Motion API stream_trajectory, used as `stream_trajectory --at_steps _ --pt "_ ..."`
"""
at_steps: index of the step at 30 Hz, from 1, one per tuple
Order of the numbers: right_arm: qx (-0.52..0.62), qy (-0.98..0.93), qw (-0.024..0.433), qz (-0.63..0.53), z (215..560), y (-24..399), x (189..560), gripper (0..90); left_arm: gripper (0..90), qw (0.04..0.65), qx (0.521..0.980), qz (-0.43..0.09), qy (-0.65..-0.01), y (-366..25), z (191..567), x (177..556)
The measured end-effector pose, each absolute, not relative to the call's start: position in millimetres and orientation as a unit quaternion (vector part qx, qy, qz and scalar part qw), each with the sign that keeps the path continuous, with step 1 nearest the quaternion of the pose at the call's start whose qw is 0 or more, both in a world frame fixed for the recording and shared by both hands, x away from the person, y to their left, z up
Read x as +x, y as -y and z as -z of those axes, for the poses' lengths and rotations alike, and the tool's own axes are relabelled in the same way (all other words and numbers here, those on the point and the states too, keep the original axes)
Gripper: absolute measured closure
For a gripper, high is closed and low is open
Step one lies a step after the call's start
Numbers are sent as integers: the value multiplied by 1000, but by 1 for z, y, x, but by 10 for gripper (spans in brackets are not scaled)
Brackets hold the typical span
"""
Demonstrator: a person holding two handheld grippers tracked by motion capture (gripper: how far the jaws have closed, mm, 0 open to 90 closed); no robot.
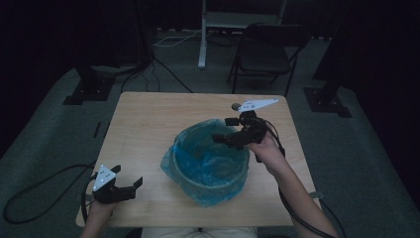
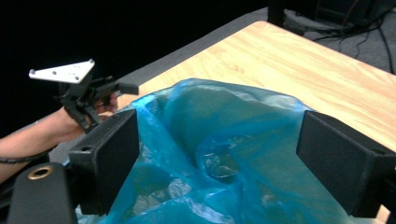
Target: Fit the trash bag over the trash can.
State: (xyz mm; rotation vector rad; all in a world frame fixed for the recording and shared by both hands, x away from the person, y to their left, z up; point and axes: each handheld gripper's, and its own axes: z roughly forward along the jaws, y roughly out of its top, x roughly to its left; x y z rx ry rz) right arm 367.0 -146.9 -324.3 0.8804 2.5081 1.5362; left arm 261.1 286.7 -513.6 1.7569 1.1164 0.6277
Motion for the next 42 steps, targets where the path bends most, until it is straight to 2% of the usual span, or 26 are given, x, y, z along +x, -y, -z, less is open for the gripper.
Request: stream_trajectory --at_steps 17,26,30,42 --pt "312 -778 78 -540 343 188 366 128 19 447 710 -252 -482 -291 516 247" --pt "343 -760 82 -546 362 210 363 128 19 441 714 -258 -478 -291 516 243" --pt "360 -747 106 -549 374 225 360 128 20 440 718 -254 -475 -292 516 242" --pt "403 -723 114 -549 404 252 354 128 20 430 719 -251 -485 -296 523 244"
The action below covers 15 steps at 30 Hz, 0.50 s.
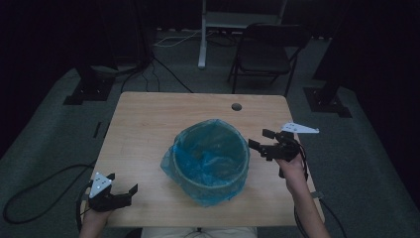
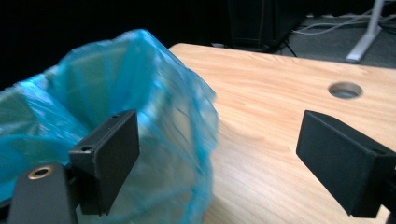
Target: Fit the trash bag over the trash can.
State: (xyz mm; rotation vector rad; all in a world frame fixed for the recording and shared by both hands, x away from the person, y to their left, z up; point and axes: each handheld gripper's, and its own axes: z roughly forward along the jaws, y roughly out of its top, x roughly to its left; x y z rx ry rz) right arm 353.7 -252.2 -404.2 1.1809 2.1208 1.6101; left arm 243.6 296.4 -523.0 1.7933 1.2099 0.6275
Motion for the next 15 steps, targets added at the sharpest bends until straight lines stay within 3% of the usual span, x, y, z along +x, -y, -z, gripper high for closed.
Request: stream_trajectory --at_steps 15 --pt "458 -707 118 -525 463 284 338 128 20 421 716 -247 -498 -302 530 244"
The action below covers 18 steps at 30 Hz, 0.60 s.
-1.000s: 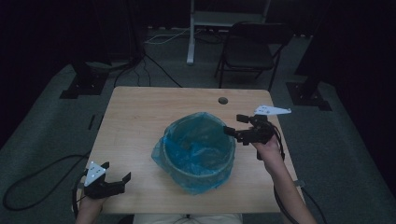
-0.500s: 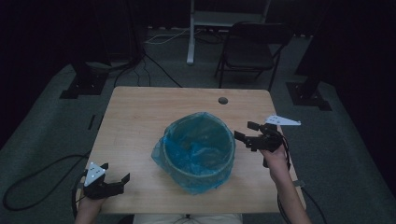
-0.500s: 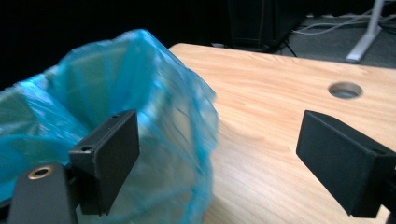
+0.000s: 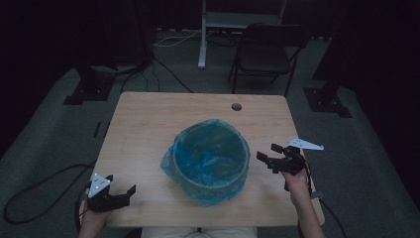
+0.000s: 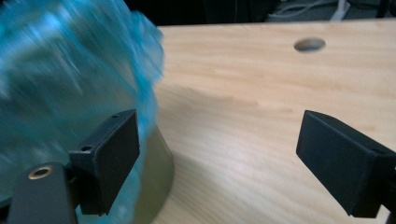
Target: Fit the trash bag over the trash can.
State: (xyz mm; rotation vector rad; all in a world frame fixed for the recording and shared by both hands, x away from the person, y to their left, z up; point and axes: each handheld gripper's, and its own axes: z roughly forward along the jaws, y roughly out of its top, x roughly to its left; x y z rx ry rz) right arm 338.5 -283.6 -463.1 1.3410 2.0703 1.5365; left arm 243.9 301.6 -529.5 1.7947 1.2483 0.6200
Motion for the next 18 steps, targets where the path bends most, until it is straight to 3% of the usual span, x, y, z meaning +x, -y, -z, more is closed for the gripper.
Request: stream_trajectory --at_steps 18 --pt "517 -703 113 -475 523 313 318 128 19 418 713 -246 -506 -305 532 243"
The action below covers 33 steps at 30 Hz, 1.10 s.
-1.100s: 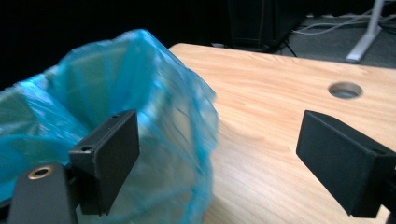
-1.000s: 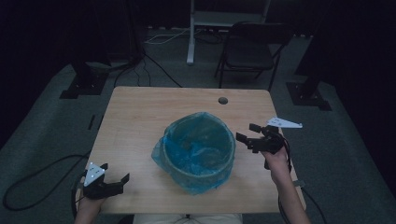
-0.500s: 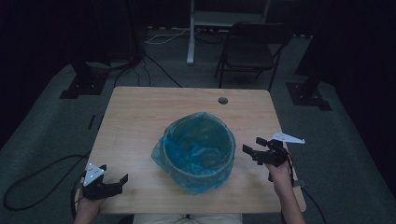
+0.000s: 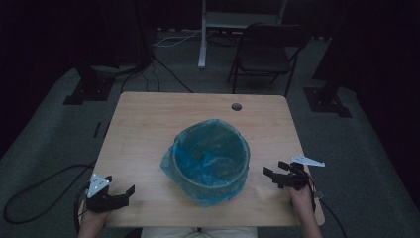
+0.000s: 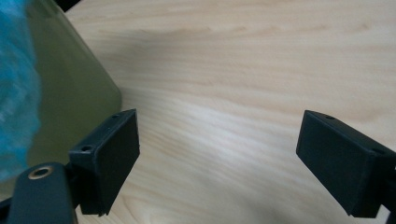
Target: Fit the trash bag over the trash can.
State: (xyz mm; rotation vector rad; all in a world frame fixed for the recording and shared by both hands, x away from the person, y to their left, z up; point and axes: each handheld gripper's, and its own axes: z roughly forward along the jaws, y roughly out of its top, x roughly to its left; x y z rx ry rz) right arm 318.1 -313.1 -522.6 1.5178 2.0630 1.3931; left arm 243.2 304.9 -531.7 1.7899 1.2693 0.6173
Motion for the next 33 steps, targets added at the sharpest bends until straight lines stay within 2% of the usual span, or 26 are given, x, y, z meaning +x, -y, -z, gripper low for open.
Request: stream_trajectory --at_steps 16,19,27,33 --pt "561 -680 123 -456 544 346 292 128 20 406 713 -248 -515 -306 534 242" --pt "570 -672 133 -454 545 355 285 128 20 373 720 -253 -528 -309 536 242" --pt "582 -674 170 -422 548 373 272 128 20 368 692 -253 -568 -332 537 230" --pt "592 -663 174 -424 549 383 267 128 20 359 676 -264 -588 -350 538 217"
